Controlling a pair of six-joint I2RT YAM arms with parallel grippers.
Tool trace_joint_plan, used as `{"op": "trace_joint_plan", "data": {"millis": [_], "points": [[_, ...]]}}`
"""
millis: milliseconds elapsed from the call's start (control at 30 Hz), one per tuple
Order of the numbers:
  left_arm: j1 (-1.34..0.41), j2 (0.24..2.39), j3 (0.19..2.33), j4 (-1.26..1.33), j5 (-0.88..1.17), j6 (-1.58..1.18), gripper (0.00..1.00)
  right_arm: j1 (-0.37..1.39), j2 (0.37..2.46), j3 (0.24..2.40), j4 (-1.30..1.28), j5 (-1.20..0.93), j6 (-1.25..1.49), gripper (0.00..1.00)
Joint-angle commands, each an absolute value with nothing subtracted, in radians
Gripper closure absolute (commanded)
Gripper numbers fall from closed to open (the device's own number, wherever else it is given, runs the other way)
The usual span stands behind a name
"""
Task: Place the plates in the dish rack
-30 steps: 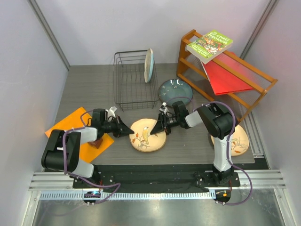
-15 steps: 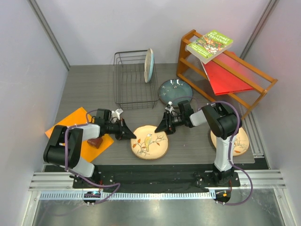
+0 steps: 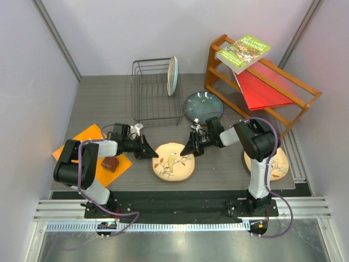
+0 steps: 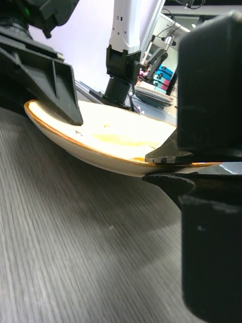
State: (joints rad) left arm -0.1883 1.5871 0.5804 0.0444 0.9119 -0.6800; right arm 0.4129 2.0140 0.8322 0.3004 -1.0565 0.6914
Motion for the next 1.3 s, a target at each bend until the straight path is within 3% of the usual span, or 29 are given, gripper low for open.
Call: {"op": "trace_joint_plan", "data": {"millis": [0, 33, 67, 100, 133, 167, 267, 533, 733, 933, 1033, 1067, 1133, 1167, 1267], "points": [[-0.189, 1.589, 0.638, 0.12, 1.008, -0.732, 1.0, 0.425, 2.002, 0.834, 0.267, -1.043, 0.644, 0.74], [-0.189, 1.594, 0.643, 0.118, 1.003, -0.732, 1.0, 0.425, 1.997, 0.834, 0.267, -1.045, 0.64, 0.8], [-0.189, 1.603, 0.656, 0.115, 0.993, -0.727, 0.98, 0.425, 1.988, 0.834, 0.27, -1.046, 0.634, 0.95], [-0.189, 1.608, 0.67, 0.095, 0.977, -0.716, 0.93, 0.425, 1.98, 0.834, 0.273, -1.048, 0.632, 0.99], [-0.189, 1.612, 0.684, 0.034, 0.963, -0.674, 0.85, 0.425, 1.973, 0.838, 0.278, -1.052, 0.632, 0.98], [-0.187, 1.614, 0.702, -0.007, 0.922, -0.64, 0.63, 0.422, 1.941, 0.844, 0.264, -1.046, 0.617, 0.99], [-0.183, 1.576, 0.79, -0.204, 0.861, -0.485, 0.42, 0.414, 1.882, 0.888, 0.136, -1.039, 0.562, 0.99], [-0.092, 1.292, 0.94, -0.494, 0.793, -0.261, 0.3, 0.402, 1.669, 1.187, -0.653, -0.965, -0.086, 0.98], [-0.055, 1.184, 1.017, -0.523, 0.799, -0.21, 0.27, 0.397, 1.643, 1.445, -0.942, -0.931, -0.169, 0.99], [0.095, 1.132, 1.074, -0.433, 0.582, -0.271, 0.27, 0.397, 1.808, 1.966, -0.922, -0.861, 0.026, 0.99], [0.146, 1.12, 1.066, -0.385, 0.343, -0.294, 0.36, 0.399, 1.984, 2.341, -0.888, -0.766, 0.156, 0.99], [0.15, 1.114, 1.054, -0.373, 0.292, -0.299, 0.51, 0.402, 2.026, 2.514, -0.873, -0.68, 0.191, 0.99], [0.15, 1.089, 0.99, -0.306, 0.158, -0.324, 0.72, 0.413, 2.108, 2.617, -0.832, -0.588, 0.262, 0.99], [0.15, 1.082, 0.964, -0.276, 0.137, -0.346, 1.0, 0.434, 2.112, 2.625, -0.766, -0.496, 0.264, 0.99], [0.15, 1.089, 0.871, -0.169, 0.124, -0.386, 1.0, 0.483, 2.051, 2.469, -0.57, -0.306, 0.281, 0.99]]}}
